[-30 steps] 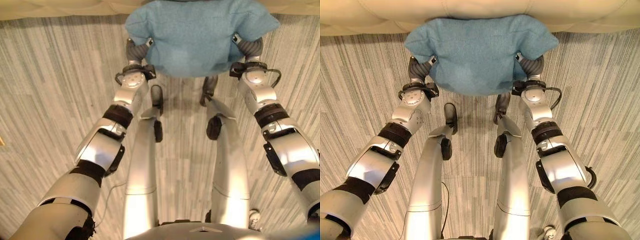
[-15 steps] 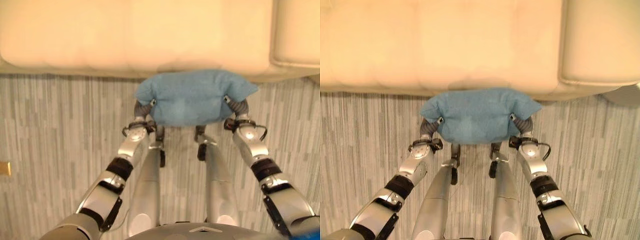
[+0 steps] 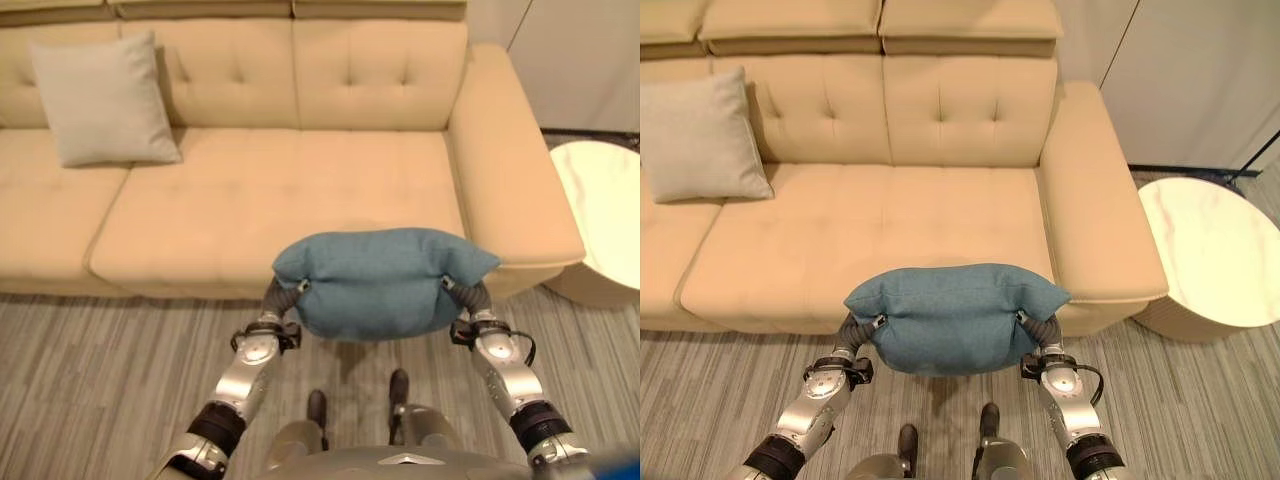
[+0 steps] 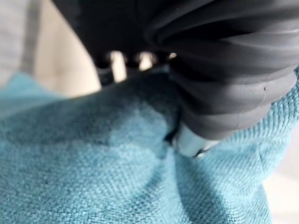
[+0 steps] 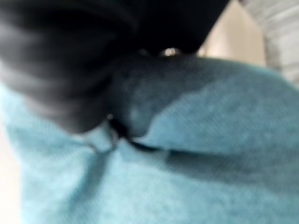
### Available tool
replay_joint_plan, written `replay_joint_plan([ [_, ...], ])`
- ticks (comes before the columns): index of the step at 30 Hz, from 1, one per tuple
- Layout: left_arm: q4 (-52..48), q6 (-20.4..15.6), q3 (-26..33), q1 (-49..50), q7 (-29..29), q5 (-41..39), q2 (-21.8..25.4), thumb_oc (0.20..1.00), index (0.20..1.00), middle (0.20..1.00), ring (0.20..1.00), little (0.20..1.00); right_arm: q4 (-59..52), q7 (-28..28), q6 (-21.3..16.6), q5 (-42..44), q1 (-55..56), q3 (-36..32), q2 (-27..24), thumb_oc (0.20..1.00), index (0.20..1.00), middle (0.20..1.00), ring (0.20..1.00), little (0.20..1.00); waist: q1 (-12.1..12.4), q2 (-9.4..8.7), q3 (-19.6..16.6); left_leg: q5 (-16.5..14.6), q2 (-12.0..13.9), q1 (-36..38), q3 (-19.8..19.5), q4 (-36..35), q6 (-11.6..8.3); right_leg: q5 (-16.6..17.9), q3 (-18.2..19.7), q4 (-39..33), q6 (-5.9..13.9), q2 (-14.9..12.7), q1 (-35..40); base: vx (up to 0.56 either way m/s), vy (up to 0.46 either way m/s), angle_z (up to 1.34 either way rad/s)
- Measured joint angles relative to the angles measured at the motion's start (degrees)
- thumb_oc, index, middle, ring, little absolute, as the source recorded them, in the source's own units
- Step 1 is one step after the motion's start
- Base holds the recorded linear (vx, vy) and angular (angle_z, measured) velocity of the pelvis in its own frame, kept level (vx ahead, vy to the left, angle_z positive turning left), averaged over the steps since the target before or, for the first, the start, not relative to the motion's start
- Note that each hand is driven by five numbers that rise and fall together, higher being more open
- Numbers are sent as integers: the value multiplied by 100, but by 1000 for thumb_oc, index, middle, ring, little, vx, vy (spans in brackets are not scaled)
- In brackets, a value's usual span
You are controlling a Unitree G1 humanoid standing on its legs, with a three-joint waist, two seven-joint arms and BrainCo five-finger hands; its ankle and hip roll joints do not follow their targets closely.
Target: Pick up all the scattered cushions and arrange them neatly on the sofa.
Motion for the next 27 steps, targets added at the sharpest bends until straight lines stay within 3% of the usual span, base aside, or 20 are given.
replay_joint_plan([
  [2, -4, 75, 37, 107, -34, 17, 2, 200, 200, 200, 200, 200, 0, 58, 132, -91, 65, 7, -4, 200, 200, 200, 200, 200, 40, 9, -11, -3, -14, 369, 23, -143, 7, 30, 45, -117, 13, 8, 318, 127, 124, -11],
  [5, -16, 154, 45, 372, -143, 123, -13, 200, 200, 200, 200, 200, -84, 142, 207, -152, 294, -10, -8, 200, 200, 200, 200, 200, 137, -12, -326, -39, -113, 630, 195, -293, 133, 90, 229, -190, 117, -37, 457, 39, 230, -35],
  [6, -28, 155, 46, 418, -190, 157, -40, 200, 200, 200, 200, 200, -105, 143, 211, -199, 358, -26, -8, 200, 200, 200, 200, 200, 159, -50, -373, -93, -239, 569, 279, -210, 291, 119, 281, 189, 192, -110, 210, -86, 287, -35],
  [7, -8, 164, 46, 382, -208, 157, -48, 200, 200, 200, 200, 200, -121, 141, 213, -266, 361, -85, -23, 200, 200, 200, 200, 200, 157, -57, -335, -199, -327, 312, 320, 73, 466, 86, 403, 1029, 272, -254, -326, -73, 212, -30],
  [9, -7, 192, 41, 323, -210, 158, -56, 200, 200, 200, 200, 200, -113, 117, 224, -305, 366, -92, -22, 200, 200, 200, 200, 200, 89, -110, -235, -253, -438, 96, 331, 362, 624, 325, 622, 2008, 600, -429, -971, 20, 107, -6],
  [10, -3, 200, 50, 324, -195, 157, -8, 200, 200, 200, 200, 200, -98, 112, 225, -306, 371, -71, 29, 200, 200, 200, 200, 200, 102, -181, -200, -329, -515, -33, 348, 494, 687, 138, 759, 2338, 629, -443, -1191, 148, -12, 11],
  [12, -1, 243, 50, 360, -197, 157, 21, 200, 200, 200, 200, 200, -94, 144, 272, -308, 392, -48, 21, 200, 200, 200, 200, 200, 154, -205, -172, -217, -597, -44, 283, 370, 645, -292, 738, 2257, 484, -110, -1174, 232, -84, 10],
  [14, 5, 251, 143, 300, -159, 157, 20, 200, 200, 200, 200, 200, -102, 148, 282, -307, 372, 55, 16, 200, 200, 200, 200, 200, 137, -148, -145, -34, -637, -147, 3, 220, 481, -643, 1314, 1565, 397, 679, -1060, 196, -127, 47],
  [15, 2, 252, 138, 250, -154, 158, 40, 200, 200, 200, 200, 200, -101, 147, 293, -307, 389, 52, 10, 200, 200, 200, 200, 200, 77, -246, -119, 6, -727, -146, -44, 162, 435, -574, 1434, 1085, 293, 872, -873, 175, -188, 102],
  [16, 2, 297, 128, 338, -147, 164, -79, 200, 200, 200, 200, 200, -101, 126, 298, -307, 409, 23, -3, 200, 200, 200, 200, 200, 118, -203, -87, -29, -823, 9, -306, 167, 452, -227, 1406, 722, -146, 867, -492, 214, -322, 124],
  [17, 2, 297, 124, 355, -123, 166, -158, 200, 200, 200, 200, 200, -109, 113, 296, -307, 446, 4, -36, 200, 200, 200, 200, 200, 101, -152, -87, -31, -796, 64, -518, 169, 409, -155, 1259, 461, -294, 875, -258, 145, -284, 176],
  [18, 106, 293, 83, 231, -142, 163, -204, 200, 200, 200, 200, 200, -189, 97, 285, -304, 535, -35, -78, 200, 200, 200, 200, 200, 80, -279, 14, 129, -935, -134, -901, 509, -382, -35, 795, 150, -638, 658, 93, 128, -270, 241],
  [19, 243, 292, -58, 126, -177, 157, -306, 200, 200, 200, 200, 200, -382, 77, 284, -302, 780, -271, -107, 200, 200, 200, 200, 200, -16, -385, -3, 288, -1154, -673, -591, 1493, -620, -153, 482, 24, -681, 406, 231, 69, -128, 247],
  [20, 207, 239, -82, 151, -213, 152, -314, 200, 200, 200, 200, 200, -406, 88, 265, -303, 689, -385, -76, 200, 200, 200, 200, 200, 107, -391, 29, 207, -1012, -1388, 5, 2614, -474, -287, 351, -86, -868, 435, 288, 161, -103, 144],
  [21, 202, 253, -88, 176, -214, 143, -201, 200, 200, 200, 200, 200, -300, 109, 275, -305, 484, -385, -3, 200, 200, 200, 200, 200, 223, -367, 32, 5, -624, -1535, 167, 2590, -181, -288, 408, -198, -1018, 603, 360, 237, -49, 45],
  [22, 171, 250, -88, 149, -231, 153, -151, 200, 200, 200, 200, 200, -301, 106, 278, -303, 390, -385, 14, 200, 200, 200, 200, 200, 233, -453, 89, 1, -457, -1518, 95, 1743, -196, -175, 423, -381, -917, 650, 438, 309, 12, -19],
  [23, 165, 249, -87, 86, -225, 157, -160, 200, 200, 200, 200, 200, -217, 63, 275, -304, 208, -387, 15, 200, 200, 200, 200, 200, 204, -488, 152, 113, -480, -1542, -17, 520, -229, -81, 546, -612, -777, 674, 506, 359, 127, -45],
  [24, 134, 264, -37, 108, -223, 155, -170, 200, 200, 200, 200, 200, -100, 46, 290, -305, 20, -365, 6, 200, 200, 200, 200, 200, 171, -455, 293, 254, -449, -1561, -24, -87, -197, -140, 724, -611, -695, 819, 590, 378, 210, -83],
  [25, 126, 288, -5, 175, -222, 155, -159, 200, 200, 200, 200, 200, -102, 49, 292, -310, 46, -285, 8, 200, 200, 200, 200, 200, 152, -413, 304, 347, -392, -1517, 4, -85, -151, -236, 867, -600, -685, 959, 716, 330, 233, -119],
  [27, 31, 301, 25, 298, -220, 156, -125, 200, 200, 200, 200, 200, -154, 55, 298, -316, 221, -223, 11, 200, 200, 200, 200, 200, 109, -390, 259, 456, -474, -964, 16, 163, 148, -568, 1231, -358, -686, 1027, 916, 181, 210, -124],
])
